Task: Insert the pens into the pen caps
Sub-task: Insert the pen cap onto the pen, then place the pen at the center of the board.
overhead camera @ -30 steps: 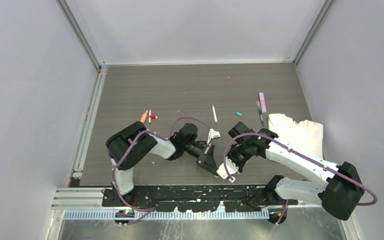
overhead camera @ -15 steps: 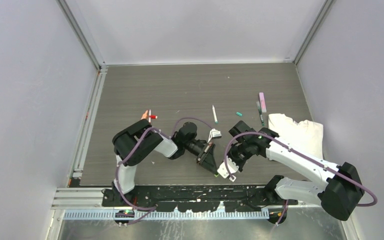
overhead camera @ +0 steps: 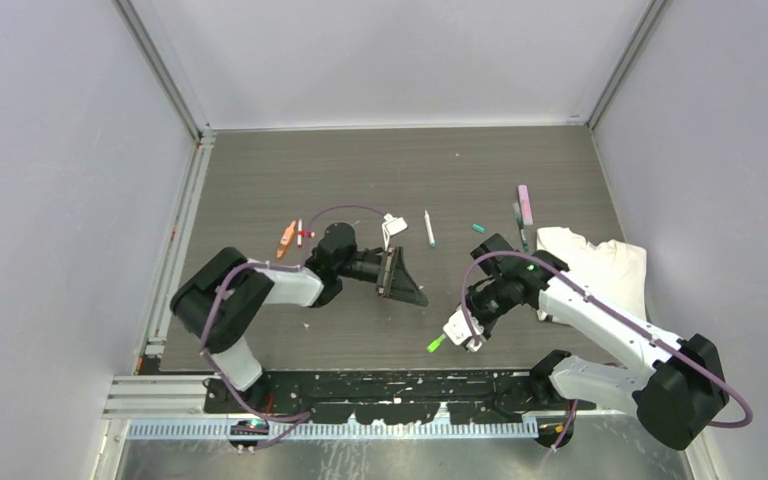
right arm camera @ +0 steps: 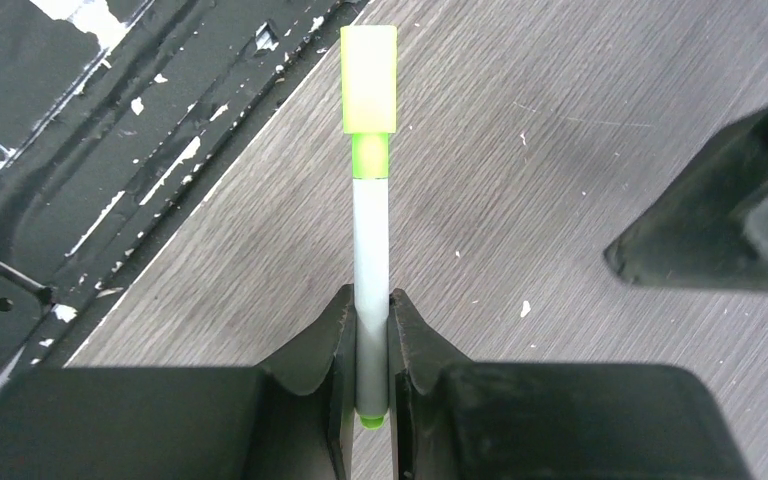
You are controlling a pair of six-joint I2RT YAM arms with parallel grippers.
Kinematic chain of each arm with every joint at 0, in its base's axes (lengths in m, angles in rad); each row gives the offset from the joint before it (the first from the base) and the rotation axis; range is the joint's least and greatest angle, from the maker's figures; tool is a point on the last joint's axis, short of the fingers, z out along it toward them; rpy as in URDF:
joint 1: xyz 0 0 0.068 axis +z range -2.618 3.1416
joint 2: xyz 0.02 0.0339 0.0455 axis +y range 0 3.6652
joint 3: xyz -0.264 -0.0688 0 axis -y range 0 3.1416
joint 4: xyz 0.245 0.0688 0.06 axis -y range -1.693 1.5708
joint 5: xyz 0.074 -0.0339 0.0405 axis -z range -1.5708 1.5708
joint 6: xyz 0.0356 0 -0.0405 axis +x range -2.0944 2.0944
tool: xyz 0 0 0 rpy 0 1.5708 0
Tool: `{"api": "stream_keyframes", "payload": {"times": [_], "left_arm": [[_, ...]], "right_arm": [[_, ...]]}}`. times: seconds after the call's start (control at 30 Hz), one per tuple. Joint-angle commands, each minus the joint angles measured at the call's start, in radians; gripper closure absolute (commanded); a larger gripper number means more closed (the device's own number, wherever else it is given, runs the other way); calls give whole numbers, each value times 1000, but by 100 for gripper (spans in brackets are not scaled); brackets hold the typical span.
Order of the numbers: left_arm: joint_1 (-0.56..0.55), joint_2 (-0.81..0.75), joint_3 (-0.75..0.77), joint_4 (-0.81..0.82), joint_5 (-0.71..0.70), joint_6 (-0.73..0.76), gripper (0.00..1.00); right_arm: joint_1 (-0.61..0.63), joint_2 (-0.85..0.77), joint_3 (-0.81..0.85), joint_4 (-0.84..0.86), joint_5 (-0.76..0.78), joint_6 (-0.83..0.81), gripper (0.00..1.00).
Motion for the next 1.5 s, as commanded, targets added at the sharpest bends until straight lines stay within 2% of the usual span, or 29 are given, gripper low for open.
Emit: {"api": "stream_keyframes", "payload": {"times": [0.0, 0.1, 0.13, 0.2, 0.27, 0.4, 0.43, 0.57, 0.73, 0.83, 0.87, 1.0, 1.27, 1.47], "left_arm": [[8, -180, 19, -378, -70, 258, 52], [9, -353, 146, -915, -257, 591, 48], [9, -417, 188, -1039, -330, 674, 46], [10, -493, 246, -1180, -473, 786, 42], [11, -593, 281, -1238, -576, 889, 33], [11, -727, 313, -1242, -845, 1010, 4], [12, -751, 315, -1222, -899, 1035, 1], [18, -766, 335, -1131, -1033, 1112, 0], [20, -666, 431, -1204, -1025, 1224, 2], [20, -635, 390, -1193, -1050, 1262, 4], [20, -635, 371, -1176, -1051, 1269, 7], [11, -659, 333, -1175, -1036, 1275, 7], [-9, -641, 317, -1175, -1031, 1259, 9], [-45, -619, 313, -1174, -1035, 1267, 10]], "right_arm": [[-49, -29, 51, -77, -92, -42, 99], [-100, -25, 71, -117, -117, -35, 99], [-122, -24, 81, -131, -130, -22, 99], [-174, -29, 101, -155, -151, 10, 99], [-225, -42, 119, -149, -169, 84, 99], [-292, -61, 140, -27, -175, 402, 99], [-303, -60, 141, 11, -173, 474, 99], [-348, -43, 136, 141, -164, 716, 98], [-397, 1, 125, 352, -95, 1045, 94], [-439, 32, 128, 414, -57, 1152, 96], [-458, 45, 128, 458, -35, 1221, 98], [-513, 90, 129, 566, 51, 1438, 99], [-618, 220, 144, 667, 51, 1692, 99], [-685, 291, 161, 684, 116, 1777, 99]]}}
